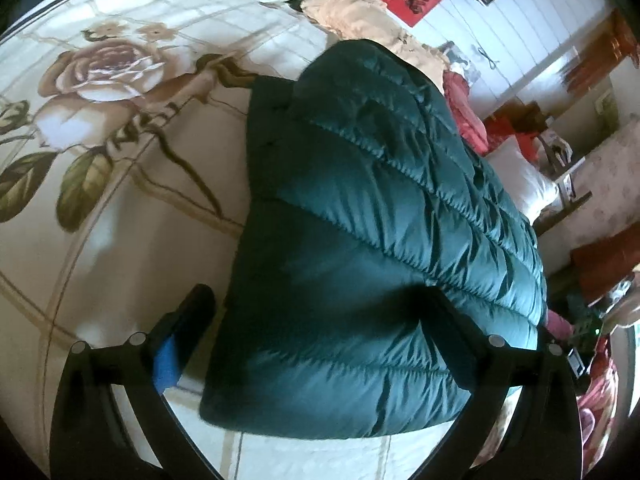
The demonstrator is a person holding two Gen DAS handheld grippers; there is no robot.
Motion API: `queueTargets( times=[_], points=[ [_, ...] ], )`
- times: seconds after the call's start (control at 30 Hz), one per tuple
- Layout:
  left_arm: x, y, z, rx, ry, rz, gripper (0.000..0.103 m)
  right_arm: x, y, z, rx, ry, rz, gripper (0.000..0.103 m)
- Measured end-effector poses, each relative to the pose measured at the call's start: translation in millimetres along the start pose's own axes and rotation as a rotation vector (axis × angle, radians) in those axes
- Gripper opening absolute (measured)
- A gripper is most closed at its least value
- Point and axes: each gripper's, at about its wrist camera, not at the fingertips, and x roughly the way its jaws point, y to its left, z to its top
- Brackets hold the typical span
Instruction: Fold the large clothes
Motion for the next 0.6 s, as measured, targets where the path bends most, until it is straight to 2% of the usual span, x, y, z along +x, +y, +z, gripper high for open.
queueTargets(
  times=[0.07, 0.3, 0.33, 0.37, 0.4, 0.47, 0.53, 0.6],
  points=[
    [2.3, -3.6, 0.7, 0.009, 0.0, 0.0, 0.102, 7.4, 6.1, 1.1, -0.007, 0.006, 0.02, 0.103],
    [7.4, -10.8, 3.3, 0.003, 0.013, 0.003, 0.102, 14.4, 17.5, 0.2, -0.017, 0.008, -0.013, 0.103],
    [7.4, -11.5, 2.0, 0.01, 0.012, 0.003, 0.102, 13.0, 21.3, -1.2, -0.028, -0.001, -0.019, 0.103],
    [6.8, -15.4, 0.0, 0.027, 0.007, 0.004, 0.096, 11.8, 24.3, -3.0, -0.039, -0.008, -0.025, 0.101],
    [4.4, -18.8, -2.6, 0.049, -0.005, 0.011, 0.093, 9.3, 29.2, -4.9, -0.063, -0.02, -0.041, 0.094],
    [-3.4, -29.6, -8.4, 0.117, -0.031, 0.037, 0.078, 3.3, 44.5, -7.9, -0.131, -0.043, -0.082, 0.081],
    [-13.7, -39.3, -13.7, 0.18, -0.05, 0.058, 0.067, -5.6, 56.2, -11.3, -0.189, -0.058, -0.116, 0.061],
    [-23.2, -41.5, -18.3, 0.206, -0.057, 0.048, 0.06, -16.6, 64.2, -12.4, -0.217, -0.074, -0.128, 0.05]
  ],
)
